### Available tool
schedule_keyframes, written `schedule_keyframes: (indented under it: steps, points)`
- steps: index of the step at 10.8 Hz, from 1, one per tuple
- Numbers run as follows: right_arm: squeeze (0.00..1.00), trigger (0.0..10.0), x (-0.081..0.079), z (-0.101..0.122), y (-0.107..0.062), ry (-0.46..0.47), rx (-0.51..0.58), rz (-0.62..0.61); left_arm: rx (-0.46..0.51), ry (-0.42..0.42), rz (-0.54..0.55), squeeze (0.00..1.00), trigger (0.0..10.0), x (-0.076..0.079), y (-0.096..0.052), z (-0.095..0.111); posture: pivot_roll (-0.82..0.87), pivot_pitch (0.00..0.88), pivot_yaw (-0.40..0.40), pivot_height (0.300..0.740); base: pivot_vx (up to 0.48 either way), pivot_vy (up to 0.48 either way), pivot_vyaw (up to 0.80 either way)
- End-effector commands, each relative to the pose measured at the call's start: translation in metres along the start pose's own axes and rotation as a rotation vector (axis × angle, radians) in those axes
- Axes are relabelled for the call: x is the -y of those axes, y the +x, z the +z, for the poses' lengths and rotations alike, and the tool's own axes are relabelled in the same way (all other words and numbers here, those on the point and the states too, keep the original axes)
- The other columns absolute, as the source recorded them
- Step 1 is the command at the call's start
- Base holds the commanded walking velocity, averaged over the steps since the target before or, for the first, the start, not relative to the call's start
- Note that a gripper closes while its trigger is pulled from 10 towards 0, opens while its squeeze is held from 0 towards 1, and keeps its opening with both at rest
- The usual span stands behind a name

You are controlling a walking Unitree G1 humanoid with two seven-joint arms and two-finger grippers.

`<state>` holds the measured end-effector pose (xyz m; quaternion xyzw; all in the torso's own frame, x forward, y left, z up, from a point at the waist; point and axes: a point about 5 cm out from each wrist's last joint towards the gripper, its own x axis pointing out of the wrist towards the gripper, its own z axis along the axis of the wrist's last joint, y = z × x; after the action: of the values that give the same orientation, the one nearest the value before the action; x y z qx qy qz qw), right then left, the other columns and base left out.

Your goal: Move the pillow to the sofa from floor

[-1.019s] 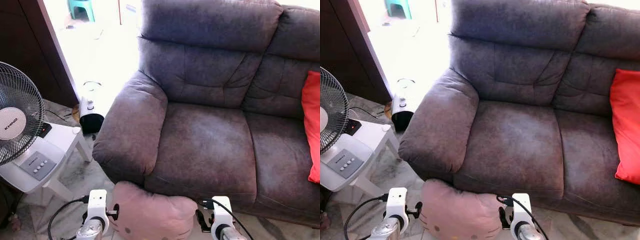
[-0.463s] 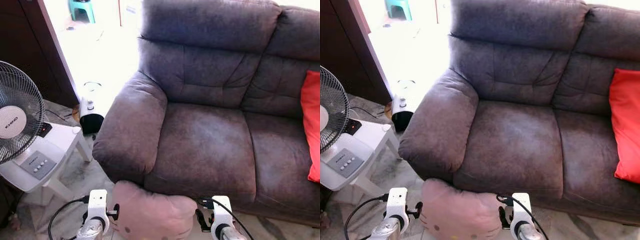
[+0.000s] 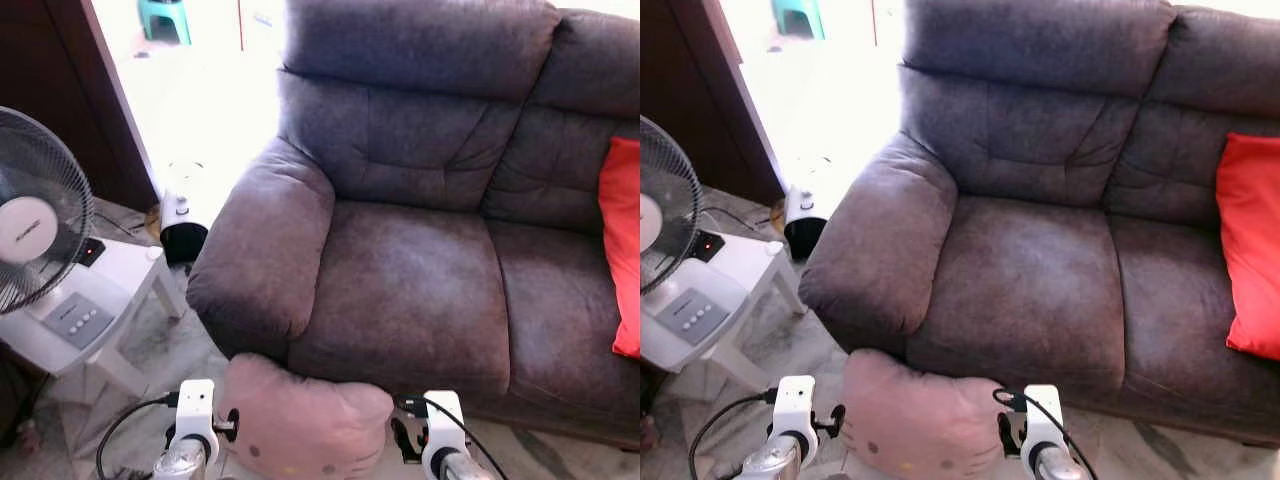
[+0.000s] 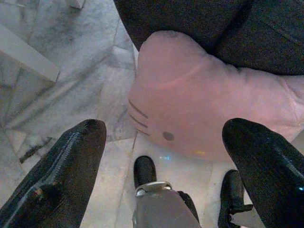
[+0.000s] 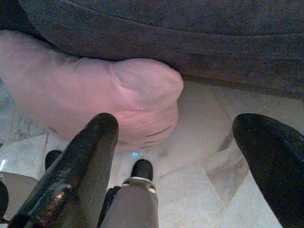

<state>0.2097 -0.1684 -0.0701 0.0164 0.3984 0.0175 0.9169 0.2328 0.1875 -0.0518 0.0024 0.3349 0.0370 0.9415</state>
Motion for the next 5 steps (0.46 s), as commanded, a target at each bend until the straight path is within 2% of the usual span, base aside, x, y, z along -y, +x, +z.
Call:
schedule_keyframes:
  steps: [1, 5]
  points:
    - [0.0, 10.0, 0.0019, -0.0038, -0.001, 0.002, -0.014, -0.005, -0.036, 0.007, -0.002, 0.0, 10.0, 0.0, -0.0021, -0.0084, 0.09, 0.113, -0.09, 0.677, 0.0, 0.0, 0.0]
    - [0.0, 10.0, 0.0025, -0.005, -0.0013, 0.003, -0.02, -0.007, -0.036, 0.008, 0.0, 0.0, 10.0, -0.0006, -0.0022, -0.0086, 0.09, 0.115, -0.091, 0.677, 0.0, 0.0, 0.0]
